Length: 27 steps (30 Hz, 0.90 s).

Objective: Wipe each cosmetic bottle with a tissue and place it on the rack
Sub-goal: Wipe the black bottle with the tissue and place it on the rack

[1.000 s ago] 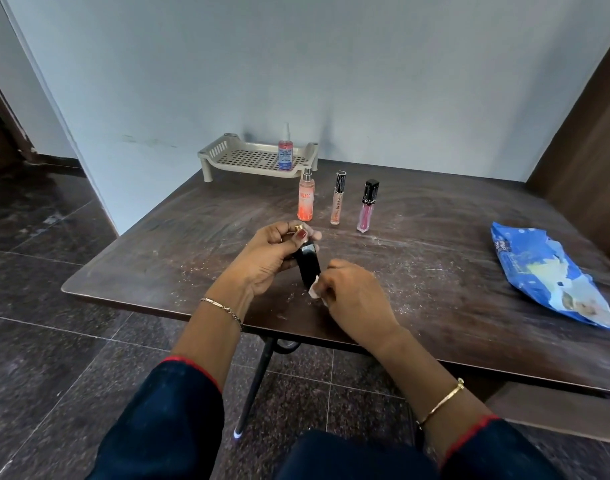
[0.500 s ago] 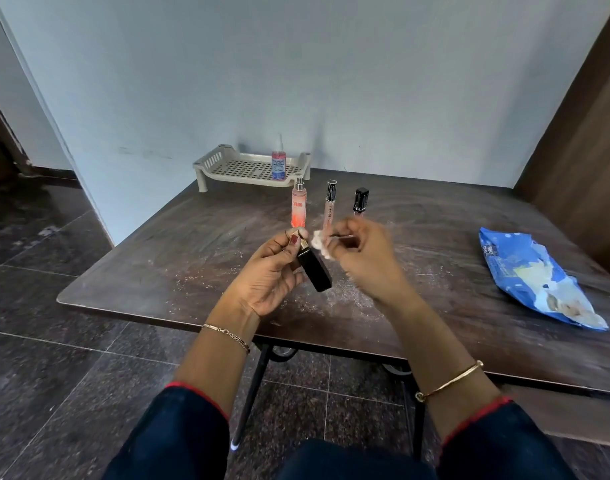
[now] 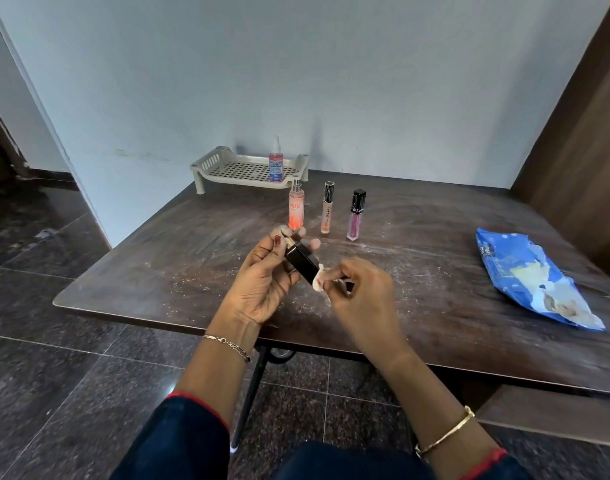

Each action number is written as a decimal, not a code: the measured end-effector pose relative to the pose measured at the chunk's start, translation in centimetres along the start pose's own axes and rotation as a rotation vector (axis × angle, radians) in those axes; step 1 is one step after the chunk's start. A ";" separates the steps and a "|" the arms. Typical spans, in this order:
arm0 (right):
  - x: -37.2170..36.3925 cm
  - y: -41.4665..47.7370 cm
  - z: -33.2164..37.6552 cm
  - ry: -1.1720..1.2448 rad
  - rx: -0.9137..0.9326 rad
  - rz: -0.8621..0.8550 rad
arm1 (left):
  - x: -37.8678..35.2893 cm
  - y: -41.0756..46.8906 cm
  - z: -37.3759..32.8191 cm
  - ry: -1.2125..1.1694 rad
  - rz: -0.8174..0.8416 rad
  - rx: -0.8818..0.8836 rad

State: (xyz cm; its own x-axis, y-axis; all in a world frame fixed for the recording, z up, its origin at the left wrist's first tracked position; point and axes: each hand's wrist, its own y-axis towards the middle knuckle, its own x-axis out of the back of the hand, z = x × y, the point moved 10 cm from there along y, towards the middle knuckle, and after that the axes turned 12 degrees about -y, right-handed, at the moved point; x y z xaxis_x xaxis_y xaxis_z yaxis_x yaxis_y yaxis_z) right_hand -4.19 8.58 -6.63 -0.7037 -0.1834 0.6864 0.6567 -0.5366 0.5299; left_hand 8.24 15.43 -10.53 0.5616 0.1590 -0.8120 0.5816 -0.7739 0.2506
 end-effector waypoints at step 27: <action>0.2 2.5 4.4 -0.069 0.172 -0.170 | -1.5 0.6 2.0 -0.223 -0.046 0.072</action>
State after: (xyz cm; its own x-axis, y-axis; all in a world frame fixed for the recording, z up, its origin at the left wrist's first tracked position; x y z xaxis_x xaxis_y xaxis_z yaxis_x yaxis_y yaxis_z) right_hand -1.53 10.82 -3.02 -0.7919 -0.0423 0.6092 0.5709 -0.4055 0.7139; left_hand 6.51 13.47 -10.20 0.3869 0.0626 -0.9200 0.5555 -0.8122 0.1783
